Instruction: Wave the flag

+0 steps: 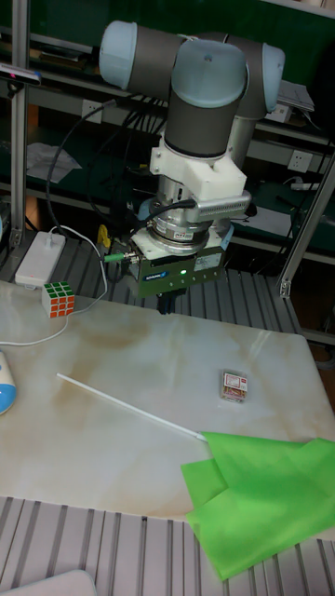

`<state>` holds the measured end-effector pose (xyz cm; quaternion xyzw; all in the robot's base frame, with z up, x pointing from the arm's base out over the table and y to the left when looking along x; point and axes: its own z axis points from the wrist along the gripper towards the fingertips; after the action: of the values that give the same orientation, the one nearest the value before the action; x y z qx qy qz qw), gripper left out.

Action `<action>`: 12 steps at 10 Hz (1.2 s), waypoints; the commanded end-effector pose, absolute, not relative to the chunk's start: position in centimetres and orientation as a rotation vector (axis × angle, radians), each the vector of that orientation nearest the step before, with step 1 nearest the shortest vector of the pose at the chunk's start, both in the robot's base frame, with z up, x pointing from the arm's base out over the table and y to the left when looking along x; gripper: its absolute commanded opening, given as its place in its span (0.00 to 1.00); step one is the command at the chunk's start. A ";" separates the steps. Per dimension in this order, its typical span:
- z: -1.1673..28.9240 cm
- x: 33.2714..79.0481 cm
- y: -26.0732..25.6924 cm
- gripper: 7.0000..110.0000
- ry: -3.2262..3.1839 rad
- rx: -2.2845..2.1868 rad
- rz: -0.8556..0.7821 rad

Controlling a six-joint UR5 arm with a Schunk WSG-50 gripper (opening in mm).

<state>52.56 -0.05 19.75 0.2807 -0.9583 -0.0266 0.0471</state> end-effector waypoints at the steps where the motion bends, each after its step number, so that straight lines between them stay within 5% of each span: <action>1: 20.2 52.7 -5.5 0.00 -2.804 1.003 0.215; 4: 19.2 50.5 0.3 0.00 -2.761 1.128 -0.168; 10: 17.6 52.6 -0.9 0.00 -2.880 0.979 -0.008; 12: 16.9 52.3 1.2 0.00 -2.859 1.086 -0.110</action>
<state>51.86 -0.20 17.56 0.3522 -0.9338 -0.0205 0.0596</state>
